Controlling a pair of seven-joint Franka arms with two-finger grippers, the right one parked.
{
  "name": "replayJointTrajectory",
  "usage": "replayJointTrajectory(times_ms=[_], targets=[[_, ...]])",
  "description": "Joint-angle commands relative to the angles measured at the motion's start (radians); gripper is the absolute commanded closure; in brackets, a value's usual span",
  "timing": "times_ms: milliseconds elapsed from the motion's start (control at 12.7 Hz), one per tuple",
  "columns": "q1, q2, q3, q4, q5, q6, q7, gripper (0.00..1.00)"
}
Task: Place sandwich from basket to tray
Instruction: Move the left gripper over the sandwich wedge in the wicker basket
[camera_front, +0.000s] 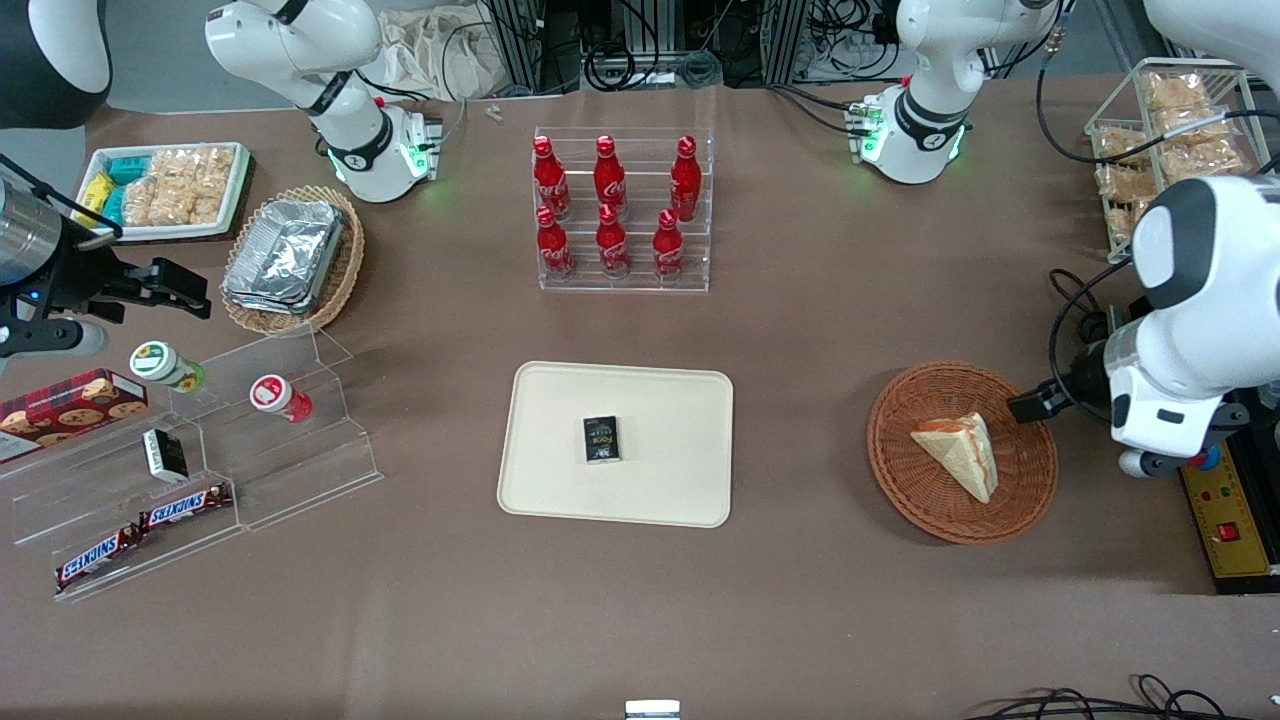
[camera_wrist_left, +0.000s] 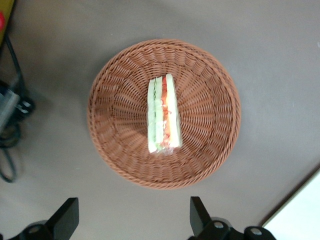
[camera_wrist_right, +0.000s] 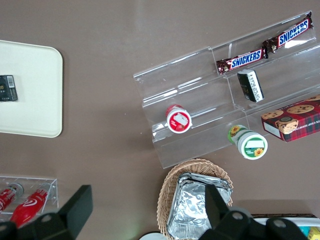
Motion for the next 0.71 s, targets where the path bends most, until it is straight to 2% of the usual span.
replayJointTrajectory(times_ms=[0,393,629], targets=[[0.0,0.039,0.0,-0.026,-0.013,0.079,-0.105,0.0],[0.002,0.105,0.0,-0.119,-0.015,0.28,-0.124,0.0],[0.002,0.154,0.001,-0.124,-0.015,0.34,-0.139,0.0]])
